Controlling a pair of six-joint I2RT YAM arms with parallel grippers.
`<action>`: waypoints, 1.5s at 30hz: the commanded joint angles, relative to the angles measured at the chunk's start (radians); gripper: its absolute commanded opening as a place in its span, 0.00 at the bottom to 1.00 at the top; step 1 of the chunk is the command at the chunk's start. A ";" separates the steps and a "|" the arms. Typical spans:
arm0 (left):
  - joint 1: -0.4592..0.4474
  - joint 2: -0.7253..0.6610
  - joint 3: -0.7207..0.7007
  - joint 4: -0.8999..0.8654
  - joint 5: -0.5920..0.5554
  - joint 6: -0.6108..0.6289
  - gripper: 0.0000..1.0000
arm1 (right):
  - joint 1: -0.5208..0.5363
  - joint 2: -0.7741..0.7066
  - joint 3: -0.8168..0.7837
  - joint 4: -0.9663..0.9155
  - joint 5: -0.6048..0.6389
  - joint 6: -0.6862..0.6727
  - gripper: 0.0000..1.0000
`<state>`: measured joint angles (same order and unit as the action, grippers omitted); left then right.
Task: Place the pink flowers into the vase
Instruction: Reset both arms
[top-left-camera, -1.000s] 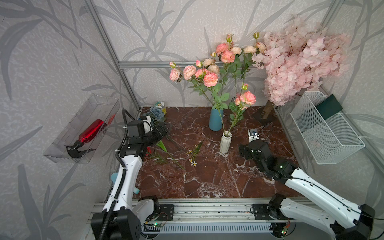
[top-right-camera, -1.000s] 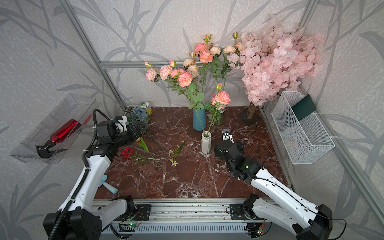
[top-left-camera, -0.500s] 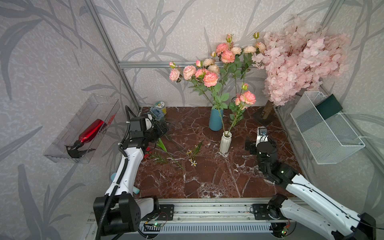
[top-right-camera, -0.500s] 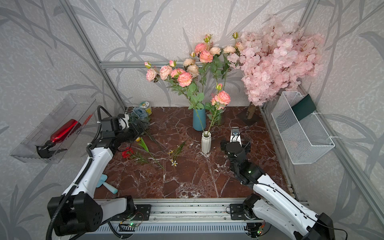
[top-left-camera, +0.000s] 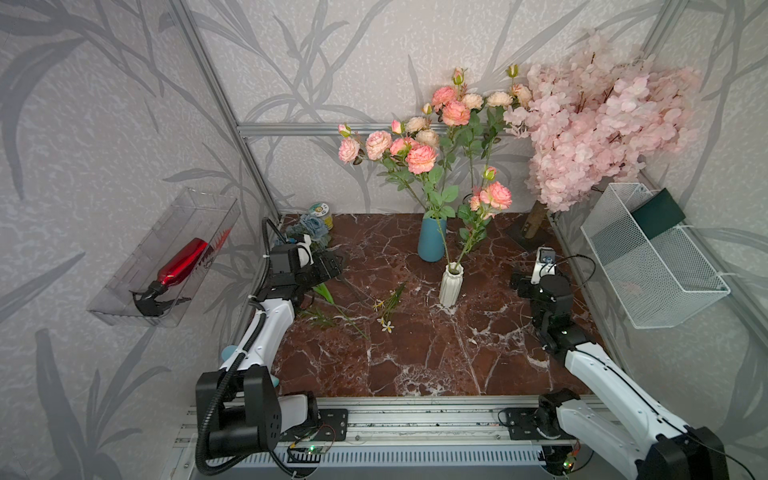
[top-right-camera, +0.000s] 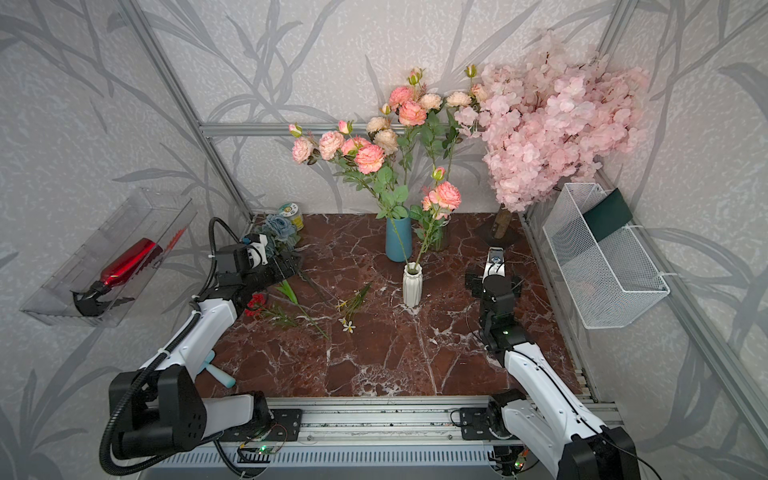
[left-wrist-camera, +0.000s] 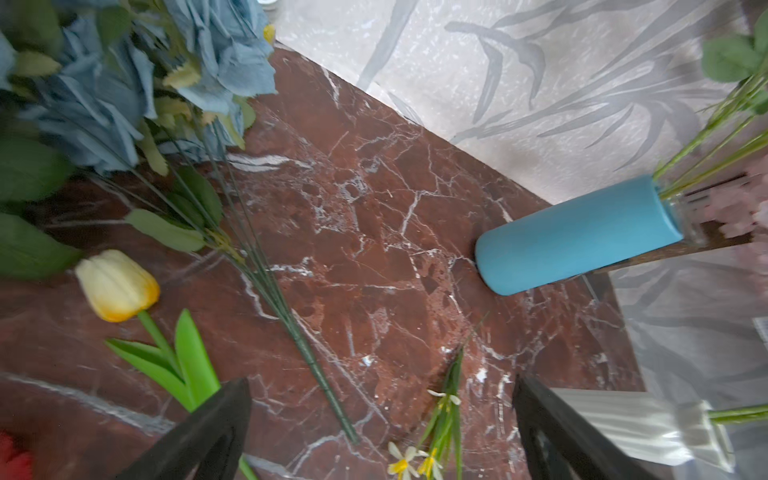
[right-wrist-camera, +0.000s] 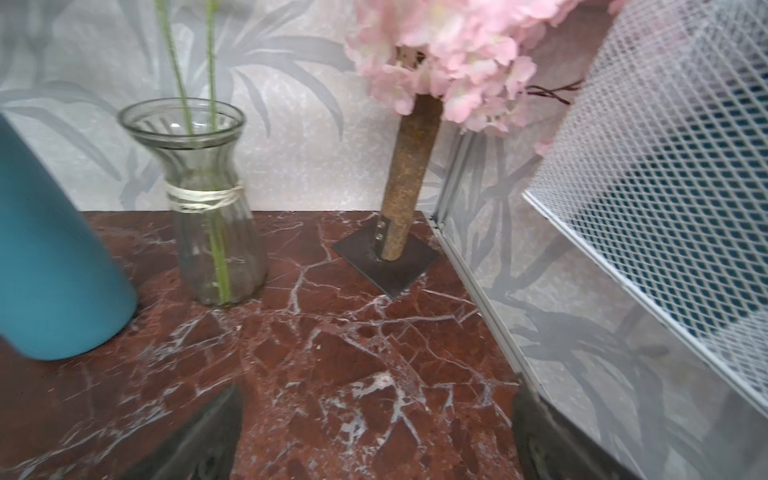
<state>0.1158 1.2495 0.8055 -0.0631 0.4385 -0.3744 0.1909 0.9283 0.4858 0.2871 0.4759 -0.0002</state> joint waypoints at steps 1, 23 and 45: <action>-0.003 -0.065 -0.081 0.063 -0.151 0.131 0.99 | -0.044 0.008 -0.065 0.094 -0.081 0.010 0.99; 0.003 0.154 -0.338 0.654 -0.406 0.269 0.99 | -0.028 0.199 -0.192 0.366 -0.053 0.003 0.99; -0.097 0.266 -0.441 0.944 -0.449 0.387 0.99 | -0.031 0.349 -0.245 0.588 -0.054 0.018 0.99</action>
<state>0.0372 1.5131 0.3599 0.8410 0.0380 -0.0242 0.1562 1.2629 0.2234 0.8440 0.4328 0.0093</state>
